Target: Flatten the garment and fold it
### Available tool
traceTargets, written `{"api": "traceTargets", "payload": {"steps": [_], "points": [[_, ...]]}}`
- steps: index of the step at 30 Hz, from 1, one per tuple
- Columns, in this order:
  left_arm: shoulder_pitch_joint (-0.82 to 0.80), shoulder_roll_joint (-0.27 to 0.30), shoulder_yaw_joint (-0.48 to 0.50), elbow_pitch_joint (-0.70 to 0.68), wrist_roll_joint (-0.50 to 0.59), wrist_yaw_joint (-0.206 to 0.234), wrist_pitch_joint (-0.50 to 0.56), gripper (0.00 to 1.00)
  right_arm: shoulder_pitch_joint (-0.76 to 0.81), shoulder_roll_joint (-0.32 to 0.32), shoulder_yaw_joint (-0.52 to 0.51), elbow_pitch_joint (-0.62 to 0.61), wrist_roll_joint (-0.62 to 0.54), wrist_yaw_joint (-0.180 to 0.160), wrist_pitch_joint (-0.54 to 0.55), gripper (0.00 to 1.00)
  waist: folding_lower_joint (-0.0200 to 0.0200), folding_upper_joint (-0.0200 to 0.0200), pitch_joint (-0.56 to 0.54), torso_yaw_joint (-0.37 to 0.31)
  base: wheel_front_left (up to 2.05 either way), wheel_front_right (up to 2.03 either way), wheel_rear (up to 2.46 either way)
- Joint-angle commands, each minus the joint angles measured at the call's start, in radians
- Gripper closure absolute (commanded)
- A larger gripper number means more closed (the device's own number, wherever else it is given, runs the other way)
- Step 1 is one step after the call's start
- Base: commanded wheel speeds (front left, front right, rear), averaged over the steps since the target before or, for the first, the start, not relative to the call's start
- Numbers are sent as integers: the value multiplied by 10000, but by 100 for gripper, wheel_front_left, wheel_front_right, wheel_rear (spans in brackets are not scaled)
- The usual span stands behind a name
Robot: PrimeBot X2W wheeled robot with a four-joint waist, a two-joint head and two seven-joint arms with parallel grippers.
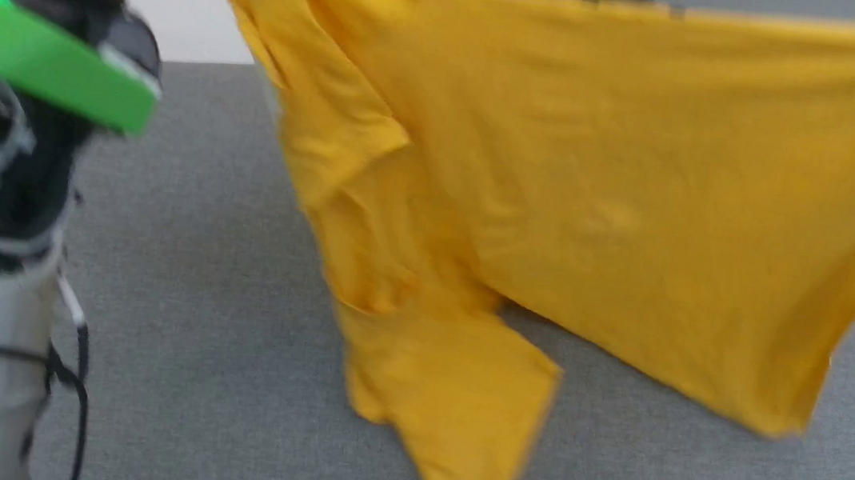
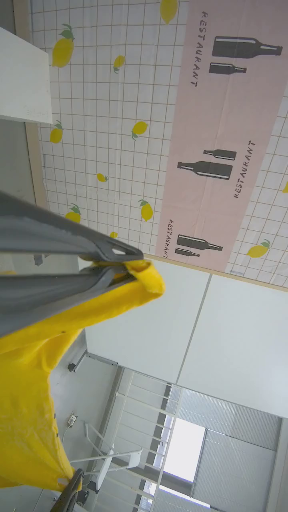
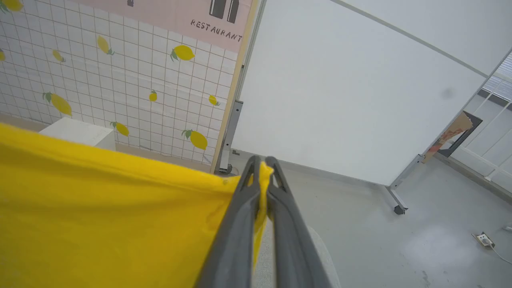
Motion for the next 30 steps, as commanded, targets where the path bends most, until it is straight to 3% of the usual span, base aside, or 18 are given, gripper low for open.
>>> {"api": "traceTargets", "payload": {"steps": [1, 5, 8, 13, 15, 20, 24, 30], "points": [[-609, 141, 46, 136, 44, 73, 83, 100, -604, -138, 211, 216, 6, -15, 149, 100, 0, 0, 639, -158, 0, 0, 0], [-2453, 463, 161, 923, 345, 121, 218, 100, -2569, -345, 822, 1075, -165, -15, 289, 100, 0, 0, 1390, -266, 0, 0, 0], [-3853, 978, 183, 1780, 1078, 200, 176, 100, -4104, -188, 1081, 1946, -532, -15, 112, 100, 0, 0, 2113, -392, 0, 0, 0], [-5900, 1331, 74, 3186, 2086, 392, -353, 100, -6266, 374, 1209, 3305, -1467, -15, -684, 100, 0, 0, 3151, -539, 0, 0, 0], [-6714, 1539, -61, 3652, 2658, 441, -717, 100, -7082, 645, 1114, 3722, -1928, -15, -1104, 100, 0, 0, 3567, -593, 0, 0, 0], [-8528, 1371, 187, 4368, 3226, 780, -2422, 100, -8568, 1172, 777, 4444, -3131, -15, -2394, 100, 0, 0, 4324, -668, 0, 0, 0], [-8898, 1238, 222, 4909, 3381, 752, -3516, 100, -8892, 1468, 684, 4883, -3611, -15, -3388, 100, 0, 0, 4535, -587, 0, 0, 0], [-7514, 1519, -144, 6254, 3550, 338, -3730, 100, -7853, 1656, 995, 5817, -3343, -15, -4006, 100, 0, 0, 4411, -366, 0, 0, 0]]}}
